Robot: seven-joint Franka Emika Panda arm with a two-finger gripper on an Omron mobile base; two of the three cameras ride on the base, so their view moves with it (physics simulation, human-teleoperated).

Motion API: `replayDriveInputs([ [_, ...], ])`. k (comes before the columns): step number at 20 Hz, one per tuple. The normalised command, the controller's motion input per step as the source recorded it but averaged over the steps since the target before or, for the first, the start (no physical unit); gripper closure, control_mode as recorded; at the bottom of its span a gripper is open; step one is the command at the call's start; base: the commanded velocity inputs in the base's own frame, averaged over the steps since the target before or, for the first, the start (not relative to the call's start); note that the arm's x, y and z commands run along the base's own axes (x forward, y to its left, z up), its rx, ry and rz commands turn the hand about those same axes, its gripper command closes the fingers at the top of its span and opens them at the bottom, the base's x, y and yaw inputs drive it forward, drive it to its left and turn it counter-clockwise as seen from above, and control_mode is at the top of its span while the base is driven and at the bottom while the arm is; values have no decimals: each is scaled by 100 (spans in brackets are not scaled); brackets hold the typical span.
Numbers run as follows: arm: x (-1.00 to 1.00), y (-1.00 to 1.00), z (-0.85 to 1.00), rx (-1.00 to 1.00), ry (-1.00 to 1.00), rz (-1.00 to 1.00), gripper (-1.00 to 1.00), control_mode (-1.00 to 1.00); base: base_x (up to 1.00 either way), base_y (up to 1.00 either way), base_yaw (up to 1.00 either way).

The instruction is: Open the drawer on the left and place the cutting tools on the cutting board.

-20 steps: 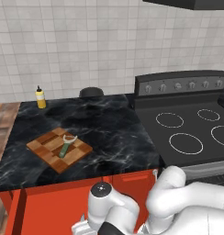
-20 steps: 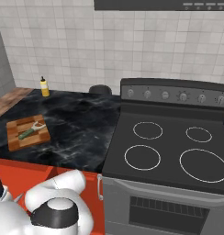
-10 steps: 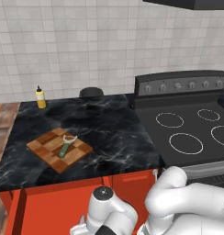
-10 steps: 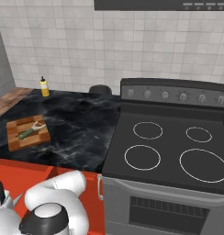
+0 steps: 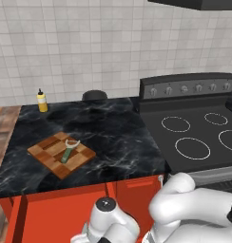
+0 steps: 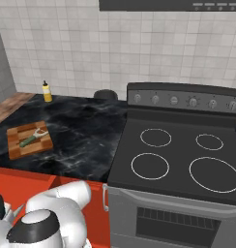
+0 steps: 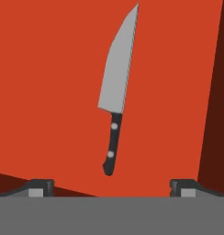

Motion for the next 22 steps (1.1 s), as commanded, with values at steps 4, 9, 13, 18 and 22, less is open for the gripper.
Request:
replayDriveInputs([
  [4, 9, 30, -11, 0, 0, 0, -100, -100, 0, 0, 0],
  [9, 1, 17, -10, 0, 6, 0, -100, -100, 0, 0, 0],
  [13, -11, -12, -23, 0, 13, 1, -100, -100, 0, 0, 0],
  [18, -3, -6, -34, 0, 8, 1, -100, -100, 0, 0, 0],
  [22, 0, 0, -32, 0, 1, 1, -100, -100, 0, 0, 0],
])
